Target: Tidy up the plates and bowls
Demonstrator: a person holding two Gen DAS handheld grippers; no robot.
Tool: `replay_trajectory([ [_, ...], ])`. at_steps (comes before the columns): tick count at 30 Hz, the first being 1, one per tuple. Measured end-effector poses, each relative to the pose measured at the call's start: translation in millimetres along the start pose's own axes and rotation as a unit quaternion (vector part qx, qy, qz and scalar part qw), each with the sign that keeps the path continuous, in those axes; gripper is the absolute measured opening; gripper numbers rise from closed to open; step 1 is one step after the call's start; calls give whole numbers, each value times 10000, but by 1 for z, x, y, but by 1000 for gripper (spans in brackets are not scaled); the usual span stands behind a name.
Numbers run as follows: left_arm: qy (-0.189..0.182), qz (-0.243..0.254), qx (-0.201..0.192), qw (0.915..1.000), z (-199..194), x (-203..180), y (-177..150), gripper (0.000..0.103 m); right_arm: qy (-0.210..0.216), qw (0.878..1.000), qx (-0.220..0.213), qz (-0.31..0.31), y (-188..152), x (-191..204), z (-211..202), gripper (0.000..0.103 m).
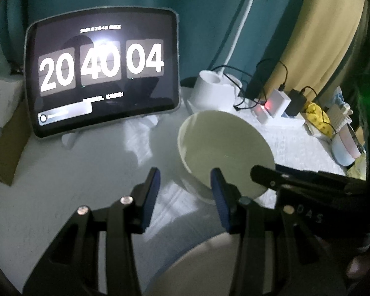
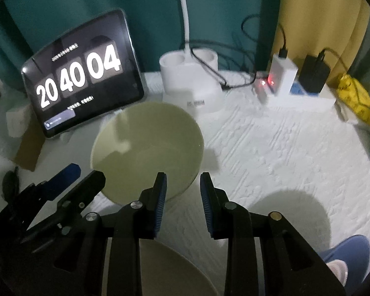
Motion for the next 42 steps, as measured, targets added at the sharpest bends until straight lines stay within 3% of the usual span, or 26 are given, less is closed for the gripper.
replay_trajectory([
  [8, 51, -26, 168, 9998, 16, 3, -1, 44, -88, 9998, 68, 186, 0, -4, 17, 37],
  [17, 146, 42, 303, 9994, 29, 4, -6, 44, -29, 9989, 312, 360, -10, -9, 37, 37],
  [22, 91, 97, 221, 9997, 28, 2, -5, 40, 62, 9992, 257, 303, -10, -4, 36, 26],
  [27, 14, 214, 269, 9994, 29, -3, -7, 27, 61, 9996, 180, 224, -8, -2, 32, 25],
  [42, 19, 258, 306, 9992, 31, -3, -7, 25, 1, 9998, 57, 190, -6, -2, 32, 23],
])
Point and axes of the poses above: each gripper's, at about its wrist camera, not at the fingertips, and z roughly the way its jaws point, x to its left, y to its top, the point moved 8 cm from there along z, roughly the way its jaws point, and after that the axes turned 8 degrees about -x, right-handed, at the moved point
